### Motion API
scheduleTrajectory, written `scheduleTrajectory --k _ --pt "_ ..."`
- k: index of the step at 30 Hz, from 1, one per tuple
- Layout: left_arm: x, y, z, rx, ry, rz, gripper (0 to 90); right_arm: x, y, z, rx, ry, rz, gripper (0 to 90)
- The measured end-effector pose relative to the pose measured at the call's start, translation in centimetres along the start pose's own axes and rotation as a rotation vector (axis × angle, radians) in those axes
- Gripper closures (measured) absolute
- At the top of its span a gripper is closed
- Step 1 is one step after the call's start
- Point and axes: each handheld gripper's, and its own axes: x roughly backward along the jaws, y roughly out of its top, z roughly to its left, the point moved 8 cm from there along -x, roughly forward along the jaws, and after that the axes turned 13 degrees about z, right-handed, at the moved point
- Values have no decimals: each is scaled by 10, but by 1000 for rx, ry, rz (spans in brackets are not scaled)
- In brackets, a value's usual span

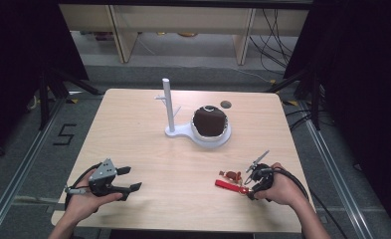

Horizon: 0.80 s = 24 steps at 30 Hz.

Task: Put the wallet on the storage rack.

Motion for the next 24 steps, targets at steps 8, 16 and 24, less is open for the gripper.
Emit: scheduleTrajectory --k 8,16,24 --pt "0 1 0 2 5 -8 266 -1 1 5 27 -75 27 638" --pt "1 0 -1 3 4 -3 266 -1 1 4 36 -83 37 660" --pt "0 -1 0 3 3 -2 267 0 5 -3 70 -72 28 837"
